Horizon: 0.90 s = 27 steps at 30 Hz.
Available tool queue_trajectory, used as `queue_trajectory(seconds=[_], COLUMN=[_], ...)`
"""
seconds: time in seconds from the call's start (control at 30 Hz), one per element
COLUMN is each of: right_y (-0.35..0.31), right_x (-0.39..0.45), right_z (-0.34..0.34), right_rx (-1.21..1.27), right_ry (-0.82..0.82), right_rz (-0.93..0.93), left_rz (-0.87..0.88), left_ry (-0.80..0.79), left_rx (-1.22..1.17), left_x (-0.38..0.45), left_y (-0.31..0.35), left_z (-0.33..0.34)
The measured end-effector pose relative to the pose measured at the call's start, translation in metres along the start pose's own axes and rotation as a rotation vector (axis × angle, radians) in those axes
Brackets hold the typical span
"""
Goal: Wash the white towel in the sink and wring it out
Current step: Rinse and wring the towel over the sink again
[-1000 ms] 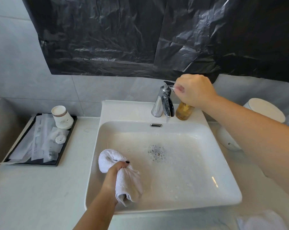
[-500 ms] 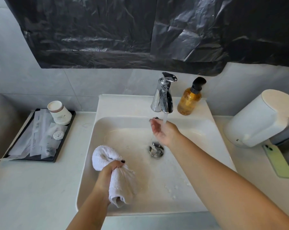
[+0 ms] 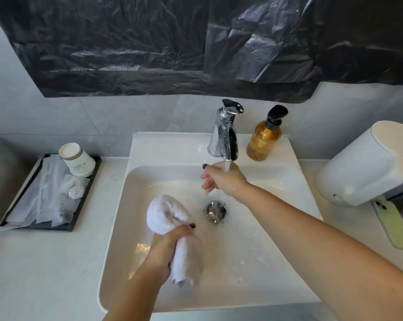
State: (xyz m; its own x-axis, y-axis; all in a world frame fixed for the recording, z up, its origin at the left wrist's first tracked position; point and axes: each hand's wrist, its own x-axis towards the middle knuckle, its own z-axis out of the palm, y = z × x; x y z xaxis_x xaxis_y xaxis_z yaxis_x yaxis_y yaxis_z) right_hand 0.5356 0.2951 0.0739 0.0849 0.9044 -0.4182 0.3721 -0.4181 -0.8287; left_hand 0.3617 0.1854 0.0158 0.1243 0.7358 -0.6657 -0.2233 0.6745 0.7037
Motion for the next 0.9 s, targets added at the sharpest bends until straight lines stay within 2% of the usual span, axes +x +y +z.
queue_trajectory(seconds=[0.13, 0.3, 0.47, 0.57, 0.63, 0.73, 0.83, 0.9], right_y=[0.022, 0.046, 0.066, 0.062, 0.062, 0.063, 0.070, 0.069], right_x=[-0.011, -0.025, -0.029, -0.037, -0.037, -0.035, -0.028, -0.029], right_z=[-0.006, -0.023, -0.038, -0.047, -0.051, -0.058, -0.062, -0.060], right_rx=[-0.007, 0.210, 0.434, 0.486, 0.543, 0.637, 0.651, 0.643], right_ry=[0.071, 0.156, 0.194, 0.238, 0.262, 0.292, 0.369, 0.353], right_rz=[-0.044, 0.067, 0.132, 0.220, 0.314, 0.293, 0.263, 0.206], left_rz=[0.094, 0.152, 0.157, 0.100, 0.015, -0.072, -0.115, -0.050], left_ry=[-0.022, -0.105, -0.087, -0.154, -0.178, -0.289, -0.207, -0.127], left_rx=[0.057, 0.189, 0.315, 0.231, 0.075, -0.175, -0.110, -0.049], left_x=[0.022, 0.042, 0.052, 0.058, 0.060, 0.068, 0.068, 0.070], left_y=[0.021, 0.046, 0.052, 0.053, 0.055, 0.058, 0.064, 0.062], left_z=[0.046, 0.086, 0.105, 0.119, 0.130, 0.141, 0.144, 0.143])
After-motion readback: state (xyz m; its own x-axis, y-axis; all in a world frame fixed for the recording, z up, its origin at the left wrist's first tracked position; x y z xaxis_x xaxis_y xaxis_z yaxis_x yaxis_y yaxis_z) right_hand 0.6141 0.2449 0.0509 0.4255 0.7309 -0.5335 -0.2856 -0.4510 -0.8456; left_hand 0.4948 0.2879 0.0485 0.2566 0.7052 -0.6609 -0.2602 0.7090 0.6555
